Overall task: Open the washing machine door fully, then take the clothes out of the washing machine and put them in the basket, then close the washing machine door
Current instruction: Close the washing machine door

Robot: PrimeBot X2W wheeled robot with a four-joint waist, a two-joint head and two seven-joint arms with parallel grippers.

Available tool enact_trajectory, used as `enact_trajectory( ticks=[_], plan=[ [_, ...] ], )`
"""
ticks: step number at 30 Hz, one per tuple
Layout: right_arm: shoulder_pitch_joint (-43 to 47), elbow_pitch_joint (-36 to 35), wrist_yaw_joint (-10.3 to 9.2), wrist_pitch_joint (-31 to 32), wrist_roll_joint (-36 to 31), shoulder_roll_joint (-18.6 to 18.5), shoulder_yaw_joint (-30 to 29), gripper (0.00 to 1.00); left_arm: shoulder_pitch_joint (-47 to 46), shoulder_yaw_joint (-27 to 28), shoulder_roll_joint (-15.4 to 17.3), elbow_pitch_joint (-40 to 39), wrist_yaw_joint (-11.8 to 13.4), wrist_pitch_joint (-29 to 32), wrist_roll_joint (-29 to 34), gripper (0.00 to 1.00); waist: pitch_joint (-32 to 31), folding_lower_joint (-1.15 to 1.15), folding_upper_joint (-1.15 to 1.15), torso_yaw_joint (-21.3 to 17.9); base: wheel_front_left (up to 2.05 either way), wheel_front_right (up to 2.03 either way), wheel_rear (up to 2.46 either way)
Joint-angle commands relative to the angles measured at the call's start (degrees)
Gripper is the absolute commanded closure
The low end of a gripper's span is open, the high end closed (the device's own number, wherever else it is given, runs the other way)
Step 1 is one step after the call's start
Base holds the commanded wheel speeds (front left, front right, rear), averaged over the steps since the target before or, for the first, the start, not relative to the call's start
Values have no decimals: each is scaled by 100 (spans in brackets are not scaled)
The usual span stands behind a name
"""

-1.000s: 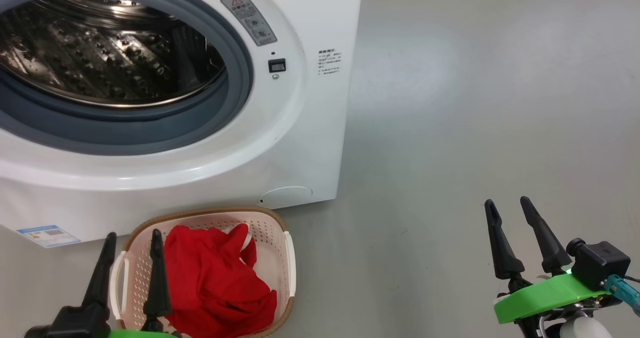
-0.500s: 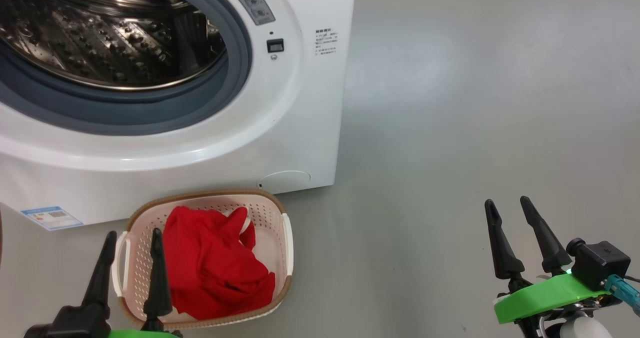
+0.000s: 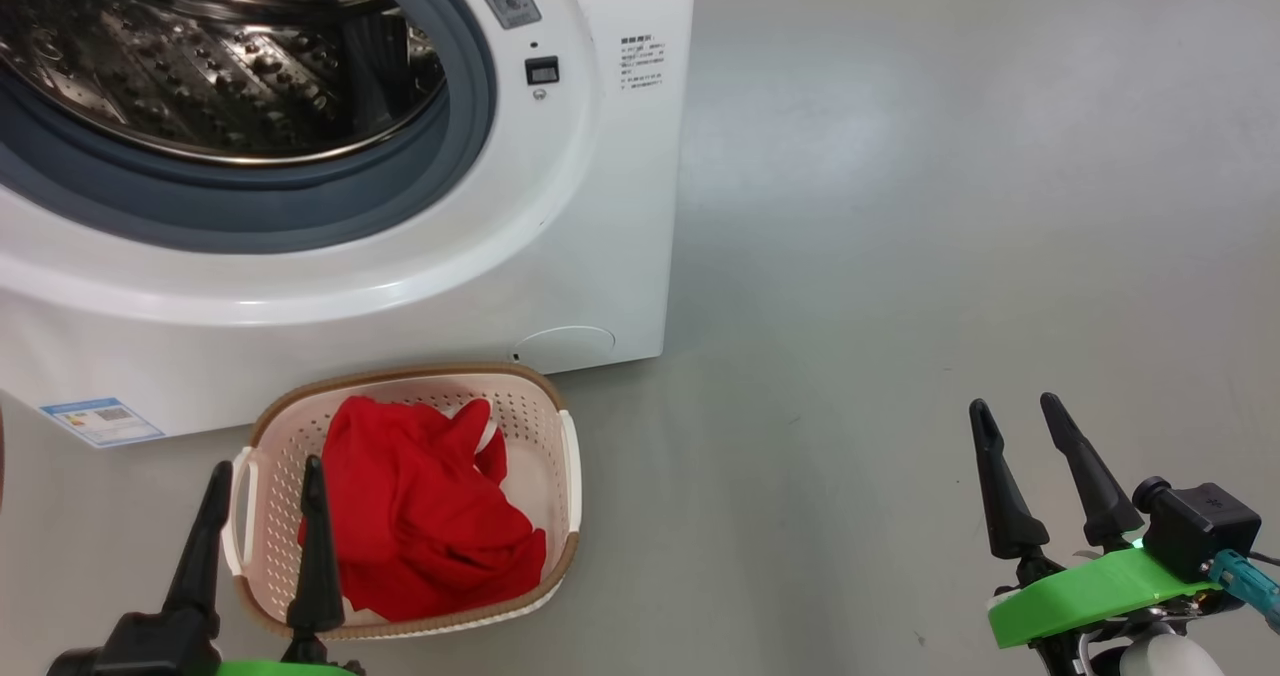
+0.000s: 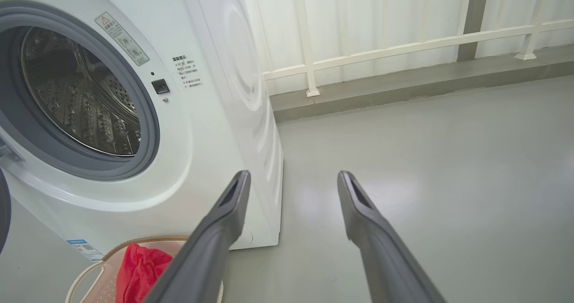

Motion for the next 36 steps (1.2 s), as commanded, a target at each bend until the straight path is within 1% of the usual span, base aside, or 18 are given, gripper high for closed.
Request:
enact_trajectory(
  ticks=[1,7,14,19,25,34,35,36],
  plan=[
    [17,-141,37,-36,-68,-69,77,0,-14,170,58,-149,-12,-22,-10,0,1,0,0,8,0,0,0],
    [27,-143,37,-36,-75,-74,76,0,-55,110,58,-77,41,-22,-53,0,-4,0,0,114,0,0,0],
    [15,-127,37,-36,-80,-147,146,0,-45,-75,58,-7,192,-22,-209,0,-28,0,0,464,0,0,0],
    [14,-112,37,-36,-86,-221,207,0,33,-221,58,2,334,-22,-333,0,-76,0,0,846,0,0,0],
    [3,-75,37,-36,-90,-310,310,0,103,-452,58,23,502,-22,-528,0,-151,0,0,1395,0,0,0],
    [52,-12,37,-36,-85,-422,513,0,233,-786,58,95,663,-22,-753,0,-333,0,0,2294,0,0,0],
    [52,-12,37,-36,-85,-422,513,0,233,-786,58,95,663,-22,-753,0,-333,0,0,2294,0,0,0],
    [60,-7,37,-36,-87,-427,542,0,257,-811,58,102,679,-22,-769,0,-357,0,0,2382,0,0,0]
  ],
)
